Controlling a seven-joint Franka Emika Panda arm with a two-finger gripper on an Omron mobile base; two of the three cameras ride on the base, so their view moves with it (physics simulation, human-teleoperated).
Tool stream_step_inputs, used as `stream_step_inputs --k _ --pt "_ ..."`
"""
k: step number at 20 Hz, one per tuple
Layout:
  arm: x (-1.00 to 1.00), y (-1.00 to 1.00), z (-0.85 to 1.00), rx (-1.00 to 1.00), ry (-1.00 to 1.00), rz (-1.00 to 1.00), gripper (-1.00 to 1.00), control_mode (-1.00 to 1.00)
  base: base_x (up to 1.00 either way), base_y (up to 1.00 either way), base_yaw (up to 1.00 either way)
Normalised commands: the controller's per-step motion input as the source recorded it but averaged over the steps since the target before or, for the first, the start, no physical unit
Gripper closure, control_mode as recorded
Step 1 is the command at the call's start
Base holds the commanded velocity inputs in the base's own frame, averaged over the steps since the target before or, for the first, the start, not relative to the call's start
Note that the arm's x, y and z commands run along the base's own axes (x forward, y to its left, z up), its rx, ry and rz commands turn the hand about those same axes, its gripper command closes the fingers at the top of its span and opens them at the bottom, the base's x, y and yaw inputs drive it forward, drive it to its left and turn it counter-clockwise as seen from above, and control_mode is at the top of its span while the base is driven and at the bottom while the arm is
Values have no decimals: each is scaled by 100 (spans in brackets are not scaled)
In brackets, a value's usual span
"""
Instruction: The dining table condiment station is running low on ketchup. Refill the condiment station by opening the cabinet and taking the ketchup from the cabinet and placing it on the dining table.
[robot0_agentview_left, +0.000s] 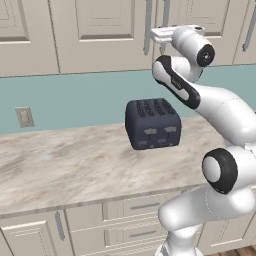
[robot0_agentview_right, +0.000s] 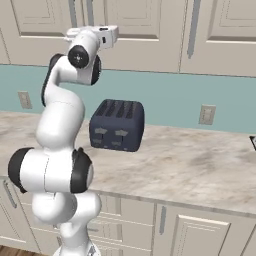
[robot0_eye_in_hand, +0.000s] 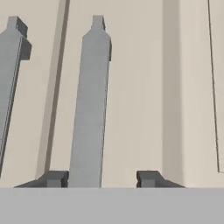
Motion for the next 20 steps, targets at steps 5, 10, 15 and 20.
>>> stream_step_inputs --k 5,10,15,20 --pt "0 54 -22 -17 12 0 100 -100 0 0 0" --pt "0 39 -27 -6 8 0 100 -100 0 0 0" --pt "-7 2 -17 0 7 0 100 -100 0 0 0" --pt "-96 -2 -19 0 -2 0 100 -100 0 0 0"
